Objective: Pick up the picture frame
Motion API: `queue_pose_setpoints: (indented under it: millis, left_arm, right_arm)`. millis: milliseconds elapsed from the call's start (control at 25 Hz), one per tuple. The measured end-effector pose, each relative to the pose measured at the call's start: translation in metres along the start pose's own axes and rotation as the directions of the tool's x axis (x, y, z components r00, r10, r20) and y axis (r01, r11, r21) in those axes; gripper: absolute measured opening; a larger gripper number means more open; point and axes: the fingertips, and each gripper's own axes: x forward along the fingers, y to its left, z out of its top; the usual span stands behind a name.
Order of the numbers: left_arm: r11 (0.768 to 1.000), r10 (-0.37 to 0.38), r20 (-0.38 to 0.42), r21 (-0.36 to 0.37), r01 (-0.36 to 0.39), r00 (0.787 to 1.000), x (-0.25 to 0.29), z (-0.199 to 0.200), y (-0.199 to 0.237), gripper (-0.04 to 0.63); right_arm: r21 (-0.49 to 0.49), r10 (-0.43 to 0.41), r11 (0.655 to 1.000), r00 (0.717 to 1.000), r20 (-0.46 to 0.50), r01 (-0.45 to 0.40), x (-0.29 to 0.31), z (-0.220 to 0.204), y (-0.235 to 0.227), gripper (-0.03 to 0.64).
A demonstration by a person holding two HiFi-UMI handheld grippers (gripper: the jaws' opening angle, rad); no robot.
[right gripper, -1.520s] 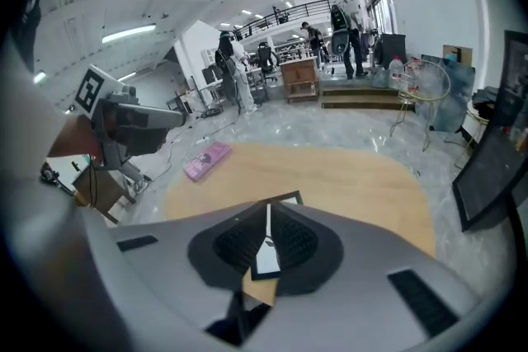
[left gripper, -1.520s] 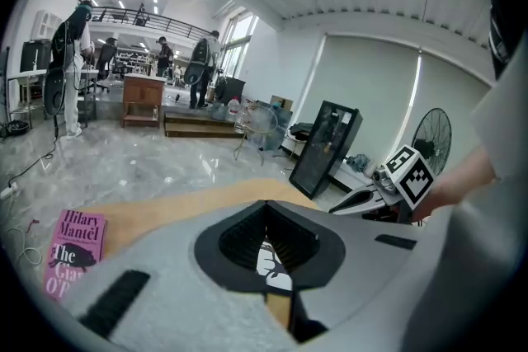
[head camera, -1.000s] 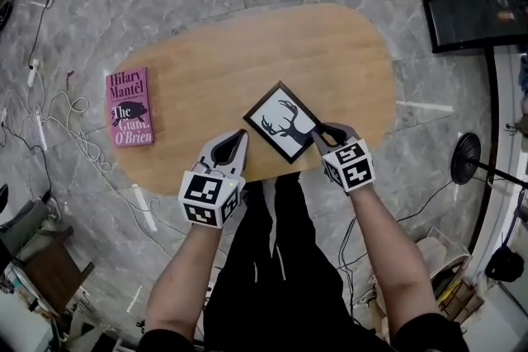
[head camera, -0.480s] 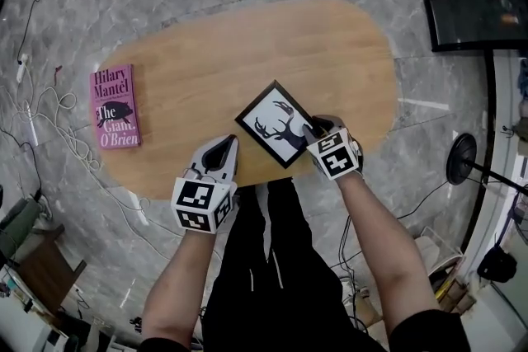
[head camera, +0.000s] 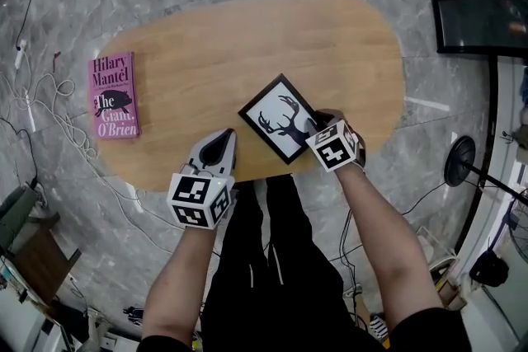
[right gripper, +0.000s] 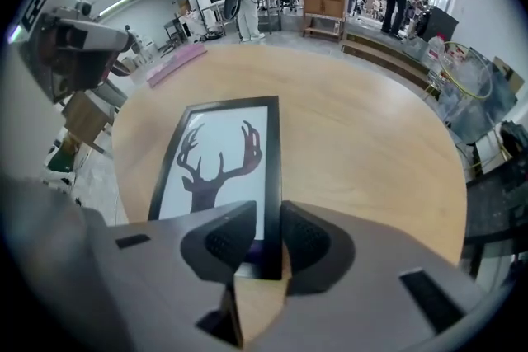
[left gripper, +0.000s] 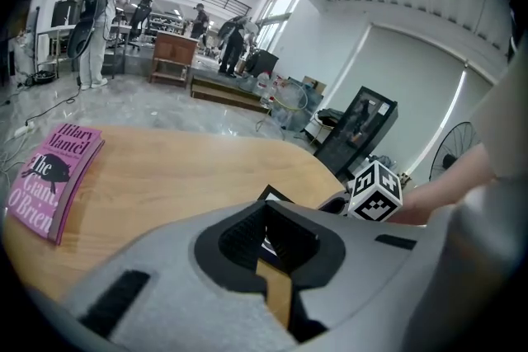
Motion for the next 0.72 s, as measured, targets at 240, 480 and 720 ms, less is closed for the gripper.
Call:
queue_pose_setpoints:
  millis: [240,480,720]
  left_arm:
    - [1.000,0.007,-0.010,0.000,-0.007,1.000,0.000,-0.004,0.003,0.009]
    - [1.000,0.000,-0.018,0.006,0.000,1.000,-0.002,-0.006,0.002,0.009]
    - [1.000,-0.006,0.004,0.011,0.006,1.000,-0.008,0.004,-0.002,0.009]
  right_arm:
    - [-0.010,0.009,1.000,0.999,-0.049,-0.009,0.003,0.001,-0.003,0.071]
    - [0.004,0.044,0.999,0.995,-0.086,-0.043,0.008,0.000,0.000,0.064]
    - [-0.009,0.006,1.000,0.997,-0.081,-0.007,0.008,0.000,-0.002,0.069]
